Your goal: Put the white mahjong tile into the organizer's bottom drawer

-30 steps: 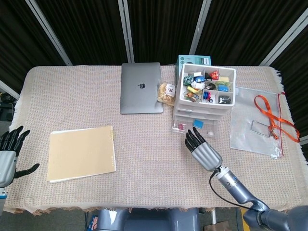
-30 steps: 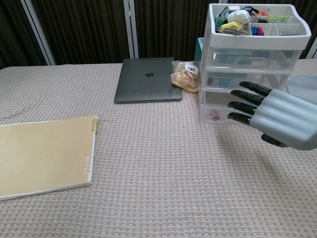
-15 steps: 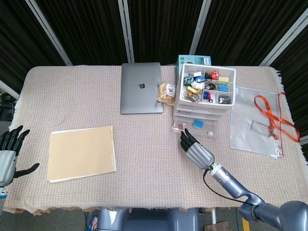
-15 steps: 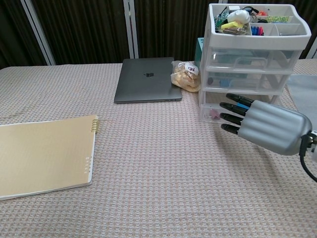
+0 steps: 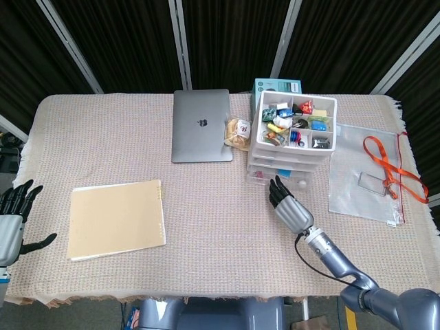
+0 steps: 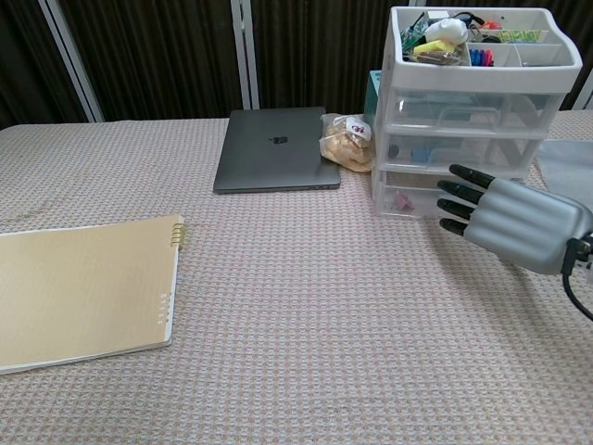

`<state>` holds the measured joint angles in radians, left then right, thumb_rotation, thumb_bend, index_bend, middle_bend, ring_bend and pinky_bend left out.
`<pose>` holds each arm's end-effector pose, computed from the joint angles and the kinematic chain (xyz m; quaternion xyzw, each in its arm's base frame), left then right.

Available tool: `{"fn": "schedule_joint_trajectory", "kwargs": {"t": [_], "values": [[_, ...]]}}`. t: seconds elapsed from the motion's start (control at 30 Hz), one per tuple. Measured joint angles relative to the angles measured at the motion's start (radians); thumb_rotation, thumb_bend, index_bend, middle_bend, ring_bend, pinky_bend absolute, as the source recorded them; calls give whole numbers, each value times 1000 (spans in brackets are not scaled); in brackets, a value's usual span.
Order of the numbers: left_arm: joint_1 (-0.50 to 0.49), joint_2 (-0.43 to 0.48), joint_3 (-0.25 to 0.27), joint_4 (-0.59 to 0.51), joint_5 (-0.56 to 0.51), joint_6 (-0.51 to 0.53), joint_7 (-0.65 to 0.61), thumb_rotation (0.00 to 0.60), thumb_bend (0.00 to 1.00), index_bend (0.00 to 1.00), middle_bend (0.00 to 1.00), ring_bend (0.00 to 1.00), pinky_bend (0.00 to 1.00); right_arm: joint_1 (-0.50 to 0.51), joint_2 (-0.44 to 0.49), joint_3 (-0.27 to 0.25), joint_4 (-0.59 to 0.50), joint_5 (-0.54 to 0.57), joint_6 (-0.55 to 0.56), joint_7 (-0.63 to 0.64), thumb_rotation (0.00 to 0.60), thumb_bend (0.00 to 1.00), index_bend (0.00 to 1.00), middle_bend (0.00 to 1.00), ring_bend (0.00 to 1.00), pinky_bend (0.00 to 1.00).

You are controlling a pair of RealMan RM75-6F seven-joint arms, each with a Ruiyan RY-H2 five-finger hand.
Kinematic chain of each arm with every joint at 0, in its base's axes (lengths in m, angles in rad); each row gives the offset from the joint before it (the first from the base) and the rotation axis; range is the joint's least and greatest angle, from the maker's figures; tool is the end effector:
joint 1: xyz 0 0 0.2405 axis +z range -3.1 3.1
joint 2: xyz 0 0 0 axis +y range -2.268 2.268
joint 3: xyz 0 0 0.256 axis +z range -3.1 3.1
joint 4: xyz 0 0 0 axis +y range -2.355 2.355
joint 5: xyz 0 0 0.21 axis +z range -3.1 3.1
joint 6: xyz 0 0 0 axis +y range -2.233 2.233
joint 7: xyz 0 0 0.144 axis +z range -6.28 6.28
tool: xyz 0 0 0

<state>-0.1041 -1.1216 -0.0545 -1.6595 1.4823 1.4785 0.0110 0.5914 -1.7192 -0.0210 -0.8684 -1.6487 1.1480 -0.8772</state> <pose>-0.2999 0.1870 0.1545 -0.5869 -0.3984 -0.4032 0.5781 -0.2497 -0.3200 -0.0342 0.8262 0.1412 0.1372 0.5279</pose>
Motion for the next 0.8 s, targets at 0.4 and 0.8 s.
{"fn": "schedule_joint_trajectory", "kwargs": {"t": [0.4,0.8], "values": [[0,0,-1,-1,-2,0,1,600,163,90,0,0,0,-22,-16,39,52,70,-25,-10,600,262,217,116,0,20],[1,1,0,-2,1,3,0,600,164,90,0,0,0,-46,-5,50,26,95,-5,-15,600,262,217,116,0,20]]}}
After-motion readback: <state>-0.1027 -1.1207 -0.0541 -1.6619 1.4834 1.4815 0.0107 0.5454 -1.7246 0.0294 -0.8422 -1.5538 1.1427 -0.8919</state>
